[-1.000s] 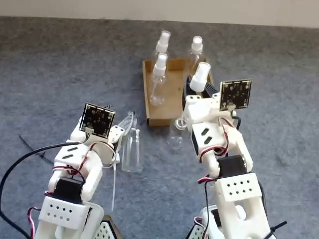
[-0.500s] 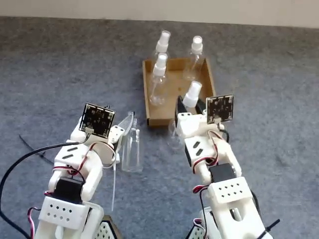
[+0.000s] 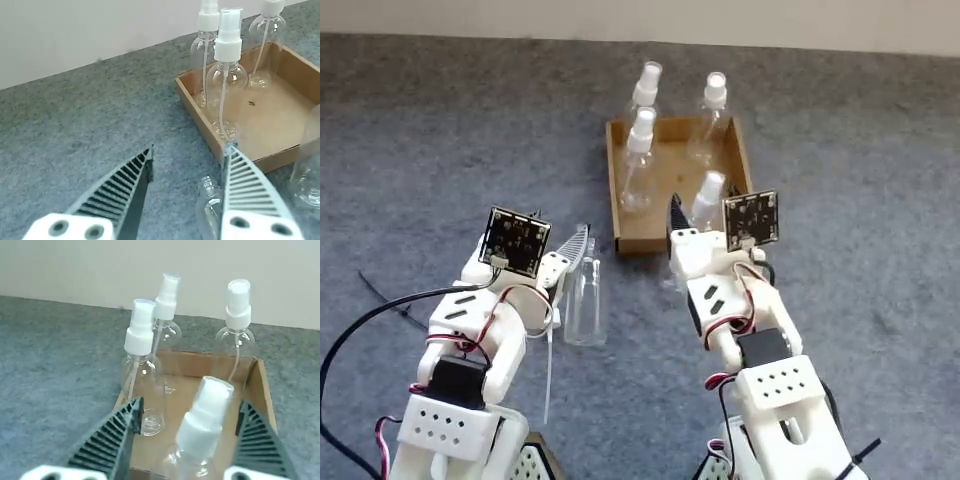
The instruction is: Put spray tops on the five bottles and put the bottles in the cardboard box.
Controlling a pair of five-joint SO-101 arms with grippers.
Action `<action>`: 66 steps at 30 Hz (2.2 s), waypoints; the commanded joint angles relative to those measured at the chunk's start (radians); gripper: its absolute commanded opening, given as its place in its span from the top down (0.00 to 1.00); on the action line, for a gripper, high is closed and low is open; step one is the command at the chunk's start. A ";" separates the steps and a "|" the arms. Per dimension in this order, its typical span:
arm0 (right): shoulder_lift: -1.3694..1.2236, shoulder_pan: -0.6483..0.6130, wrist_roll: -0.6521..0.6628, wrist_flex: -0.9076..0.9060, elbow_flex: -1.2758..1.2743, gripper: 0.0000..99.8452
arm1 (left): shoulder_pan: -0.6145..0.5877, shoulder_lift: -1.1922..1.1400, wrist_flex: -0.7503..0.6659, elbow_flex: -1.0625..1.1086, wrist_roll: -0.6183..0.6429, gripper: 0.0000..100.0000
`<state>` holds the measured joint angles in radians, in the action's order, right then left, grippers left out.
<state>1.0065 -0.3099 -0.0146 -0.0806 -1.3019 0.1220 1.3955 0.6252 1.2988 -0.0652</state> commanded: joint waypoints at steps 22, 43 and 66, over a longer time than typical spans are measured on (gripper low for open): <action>0.008 0.397 -0.020 -0.774 0.243 0.76 | -0.010 0.001 -0.026 -0.007 0.009 0.79; -0.271 0.575 -0.264 -0.837 0.371 0.76 | -0.013 0.001 -0.021 -0.007 0.009 0.79; -0.849 0.776 -0.241 -0.714 0.714 0.76 | -0.008 0.001 -0.025 0.001 0.009 0.79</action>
<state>0.1580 0.4281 -0.2110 -0.8186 -0.6529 0.1220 1.3955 0.6252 1.2988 -0.0652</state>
